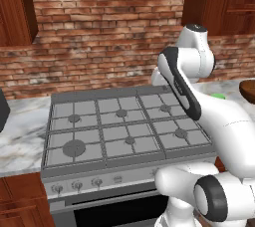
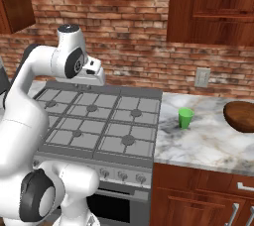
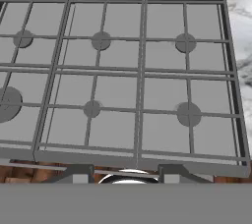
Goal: Pick the cup and bowl from the counter and place them on the counter next to the sink.
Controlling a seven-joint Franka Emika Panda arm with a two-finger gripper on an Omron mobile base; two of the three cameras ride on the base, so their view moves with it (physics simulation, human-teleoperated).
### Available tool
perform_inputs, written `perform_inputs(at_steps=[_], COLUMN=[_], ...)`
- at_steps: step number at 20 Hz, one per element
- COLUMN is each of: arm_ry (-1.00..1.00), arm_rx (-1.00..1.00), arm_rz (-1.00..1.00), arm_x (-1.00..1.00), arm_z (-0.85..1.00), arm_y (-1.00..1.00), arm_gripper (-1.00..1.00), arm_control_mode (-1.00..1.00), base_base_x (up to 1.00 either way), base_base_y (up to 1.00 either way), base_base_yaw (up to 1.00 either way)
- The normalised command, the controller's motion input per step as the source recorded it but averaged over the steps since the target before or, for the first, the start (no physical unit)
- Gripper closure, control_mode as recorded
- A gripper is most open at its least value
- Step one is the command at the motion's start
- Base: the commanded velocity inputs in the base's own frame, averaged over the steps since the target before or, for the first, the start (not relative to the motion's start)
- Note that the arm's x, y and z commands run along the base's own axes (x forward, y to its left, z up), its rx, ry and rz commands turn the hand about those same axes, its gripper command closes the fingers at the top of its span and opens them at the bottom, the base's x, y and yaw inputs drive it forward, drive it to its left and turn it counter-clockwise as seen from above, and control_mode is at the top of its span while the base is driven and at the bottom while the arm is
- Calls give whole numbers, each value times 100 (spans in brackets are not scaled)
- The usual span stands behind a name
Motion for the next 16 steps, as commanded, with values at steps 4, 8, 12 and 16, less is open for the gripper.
perform_inputs(at_steps=[4, 8, 12, 16], arm_ry=[0, 4, 6, 8], arm_rx=[0, 0, -3, -3], arm_rz=[0, 0, 1, 7], arm_x=[0, 0, 0, 0], arm_z=[-3, -12, -24, -27], arm_y=[10, 19, -2, -43], arm_gripper=[-100, -100, -100, -100], arm_control_mode=[-100, -100, -100, -100], base_base_x=[0, 0, 0, 0], base_base_y=[0, 0, 0, 0], base_base_yaw=[0, 0, 0, 0])
